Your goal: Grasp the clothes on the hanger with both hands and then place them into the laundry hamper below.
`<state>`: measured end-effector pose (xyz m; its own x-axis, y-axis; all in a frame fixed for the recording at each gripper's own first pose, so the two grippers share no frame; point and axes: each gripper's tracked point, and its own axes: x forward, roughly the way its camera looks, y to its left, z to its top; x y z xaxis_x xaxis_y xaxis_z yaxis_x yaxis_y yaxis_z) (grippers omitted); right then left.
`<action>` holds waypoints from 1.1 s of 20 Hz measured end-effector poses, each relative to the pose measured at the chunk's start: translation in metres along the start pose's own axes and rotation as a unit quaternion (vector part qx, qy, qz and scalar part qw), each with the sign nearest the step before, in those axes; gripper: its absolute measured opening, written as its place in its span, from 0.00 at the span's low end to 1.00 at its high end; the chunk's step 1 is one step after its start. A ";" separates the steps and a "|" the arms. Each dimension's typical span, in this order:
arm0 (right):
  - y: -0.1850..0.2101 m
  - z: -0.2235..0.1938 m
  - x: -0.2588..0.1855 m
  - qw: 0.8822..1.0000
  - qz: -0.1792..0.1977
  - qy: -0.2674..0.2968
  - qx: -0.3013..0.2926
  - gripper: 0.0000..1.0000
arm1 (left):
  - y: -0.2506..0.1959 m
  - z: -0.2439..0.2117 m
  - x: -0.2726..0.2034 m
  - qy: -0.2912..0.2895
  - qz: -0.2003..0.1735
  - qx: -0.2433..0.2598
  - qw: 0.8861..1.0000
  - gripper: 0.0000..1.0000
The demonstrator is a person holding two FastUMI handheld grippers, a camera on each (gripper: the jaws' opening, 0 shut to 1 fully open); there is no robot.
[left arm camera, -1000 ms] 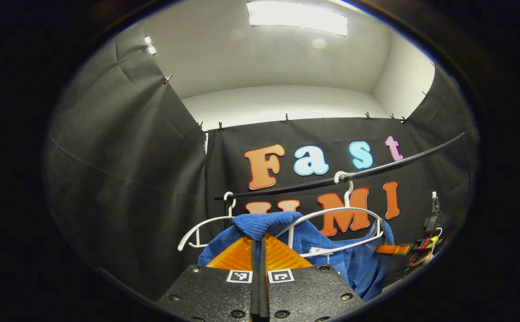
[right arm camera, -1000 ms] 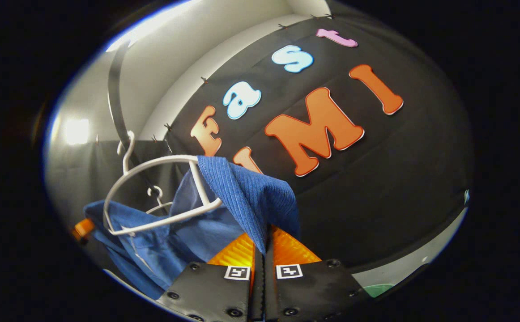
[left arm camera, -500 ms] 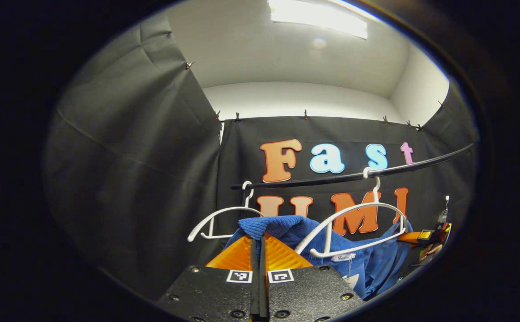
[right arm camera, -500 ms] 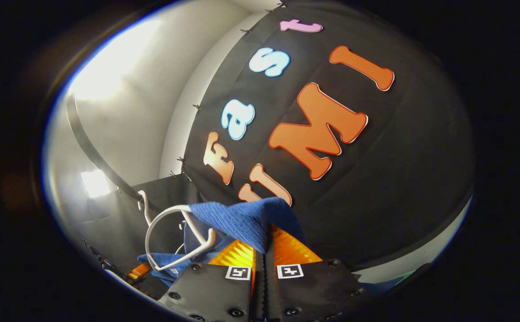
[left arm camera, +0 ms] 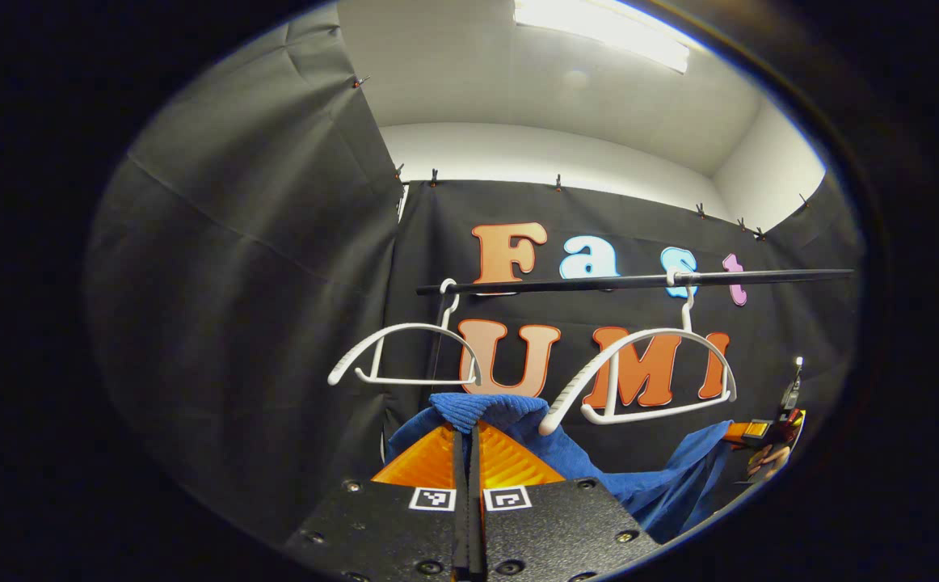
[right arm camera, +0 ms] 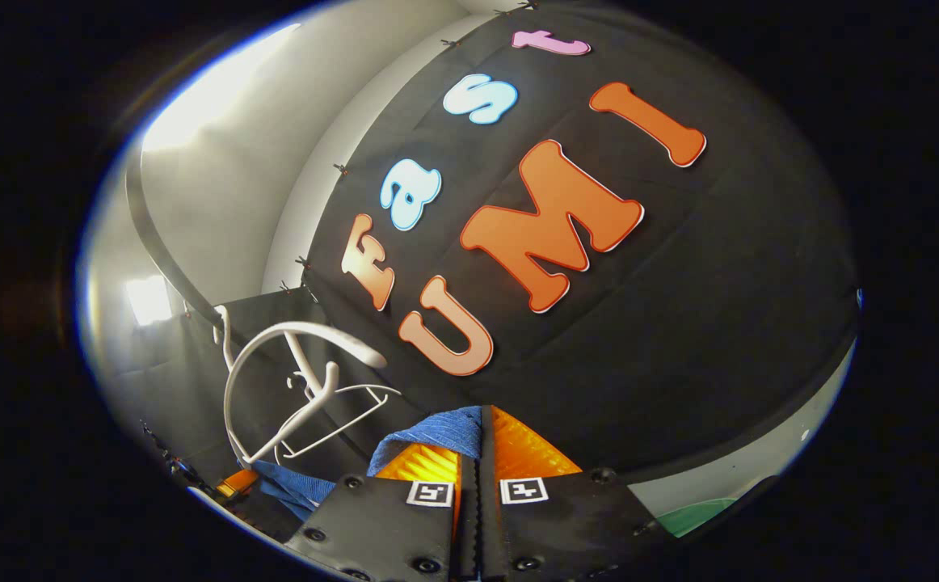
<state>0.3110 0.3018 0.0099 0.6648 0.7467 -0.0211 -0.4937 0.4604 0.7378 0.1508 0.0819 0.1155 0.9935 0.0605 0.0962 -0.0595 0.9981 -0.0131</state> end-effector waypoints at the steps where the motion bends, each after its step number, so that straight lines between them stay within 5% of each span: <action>1: -0.004 -0.007 0.001 1.000 -0.004 0.005 -0.002 0.08 | 0.000 -0.005 0.000 0.005 -0.001 0.000 1.000 0.00; 22: -0.023 -0.064 -0.070 0.983 -0.088 0.064 -0.147 0.08 | -0.057 -0.127 -0.037 0.123 -0.069 -0.033 0.990 0.00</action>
<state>0.2399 0.2693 -0.0489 0.6878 0.6890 -0.2285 -0.5309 0.6921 0.4890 0.1294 0.0215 -0.0139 0.9859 -0.0878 -0.1428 0.0765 0.9937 -0.0824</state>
